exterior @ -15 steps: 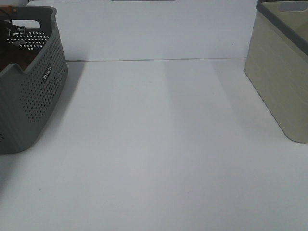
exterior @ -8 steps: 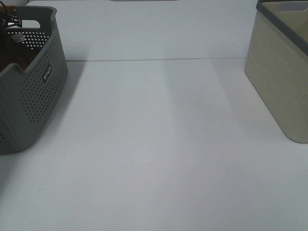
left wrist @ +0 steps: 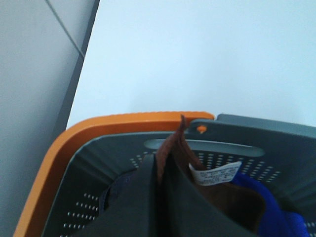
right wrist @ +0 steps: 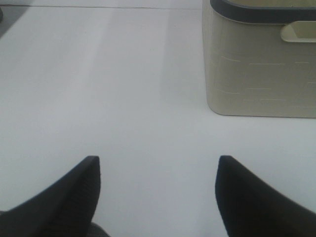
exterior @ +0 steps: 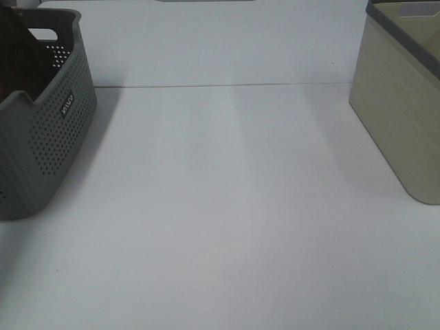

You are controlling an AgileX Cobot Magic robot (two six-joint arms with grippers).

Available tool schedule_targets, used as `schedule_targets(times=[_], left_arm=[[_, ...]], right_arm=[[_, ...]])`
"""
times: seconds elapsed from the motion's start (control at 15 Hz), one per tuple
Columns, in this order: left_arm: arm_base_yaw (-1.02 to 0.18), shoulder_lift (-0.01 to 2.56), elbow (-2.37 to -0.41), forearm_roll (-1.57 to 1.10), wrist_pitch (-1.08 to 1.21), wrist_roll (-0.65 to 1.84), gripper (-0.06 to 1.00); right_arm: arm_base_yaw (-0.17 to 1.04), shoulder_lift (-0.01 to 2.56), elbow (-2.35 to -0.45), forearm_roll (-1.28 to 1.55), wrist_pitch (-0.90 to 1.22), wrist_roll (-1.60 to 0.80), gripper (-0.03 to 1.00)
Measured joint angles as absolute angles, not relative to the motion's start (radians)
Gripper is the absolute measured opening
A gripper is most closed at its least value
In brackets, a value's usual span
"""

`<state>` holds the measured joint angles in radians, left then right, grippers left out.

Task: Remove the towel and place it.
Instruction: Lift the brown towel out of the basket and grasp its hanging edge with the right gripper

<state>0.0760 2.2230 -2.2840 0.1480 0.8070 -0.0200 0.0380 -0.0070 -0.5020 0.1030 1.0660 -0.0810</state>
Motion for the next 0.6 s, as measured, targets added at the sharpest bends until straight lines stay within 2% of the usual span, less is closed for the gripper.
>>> schedule_targets(times=[0.6], left_arm=[[-0.147, 1.906, -2.284, -0.047, 0.818, 0.230, 0.00]], right_arm=[[0.038, -0.007, -0.502, 0.103, 1.066, -0.081, 0.64]])
